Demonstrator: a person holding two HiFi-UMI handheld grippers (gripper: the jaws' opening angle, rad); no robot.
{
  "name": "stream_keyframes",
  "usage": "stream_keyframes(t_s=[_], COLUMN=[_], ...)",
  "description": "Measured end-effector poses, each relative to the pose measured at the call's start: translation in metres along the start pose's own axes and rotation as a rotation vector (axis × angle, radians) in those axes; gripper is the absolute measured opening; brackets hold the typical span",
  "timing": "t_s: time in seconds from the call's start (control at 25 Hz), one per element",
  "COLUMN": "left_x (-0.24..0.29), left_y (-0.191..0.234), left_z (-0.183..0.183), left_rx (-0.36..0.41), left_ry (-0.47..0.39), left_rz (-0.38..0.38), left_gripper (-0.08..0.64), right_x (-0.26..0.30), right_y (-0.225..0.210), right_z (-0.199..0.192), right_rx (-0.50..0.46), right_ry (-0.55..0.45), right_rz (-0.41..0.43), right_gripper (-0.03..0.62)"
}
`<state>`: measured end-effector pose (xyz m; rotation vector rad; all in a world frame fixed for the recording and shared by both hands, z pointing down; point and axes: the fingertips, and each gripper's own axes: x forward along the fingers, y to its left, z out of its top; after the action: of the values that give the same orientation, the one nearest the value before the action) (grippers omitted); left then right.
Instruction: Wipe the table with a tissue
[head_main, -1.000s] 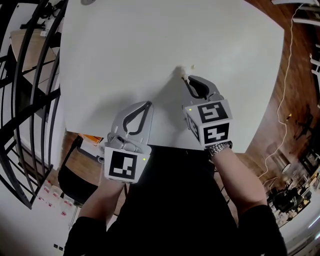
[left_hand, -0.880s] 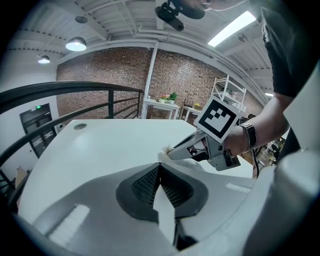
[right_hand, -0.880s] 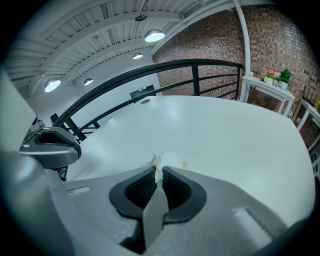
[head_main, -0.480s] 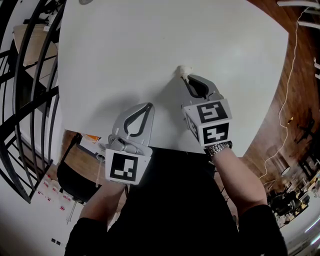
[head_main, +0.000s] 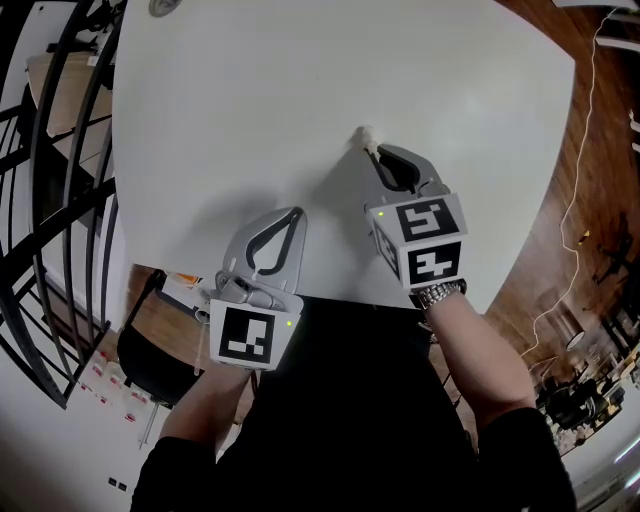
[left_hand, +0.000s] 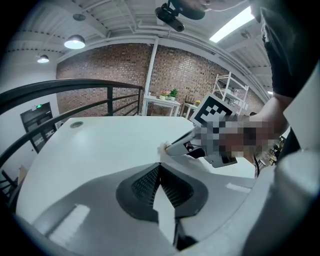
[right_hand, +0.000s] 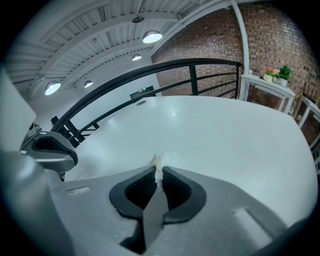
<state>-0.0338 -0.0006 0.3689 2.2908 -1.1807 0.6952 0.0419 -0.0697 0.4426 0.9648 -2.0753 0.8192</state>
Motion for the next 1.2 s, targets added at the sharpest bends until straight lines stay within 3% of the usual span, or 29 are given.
stream_keyframes(t_s=[1.2], left_x=[-0.009], left_y=[-0.004], left_z=[0.007], left_rx=[0.019], left_ry=[-0.032], left_rz=[-0.002], left_gripper=[0.017], right_x=[-0.019], right_y=[-0.023], right_z=[0.008], right_rx=[0.025], right_ry=[-0.041], right_rz=[-0.081], right_gripper=[0.025])
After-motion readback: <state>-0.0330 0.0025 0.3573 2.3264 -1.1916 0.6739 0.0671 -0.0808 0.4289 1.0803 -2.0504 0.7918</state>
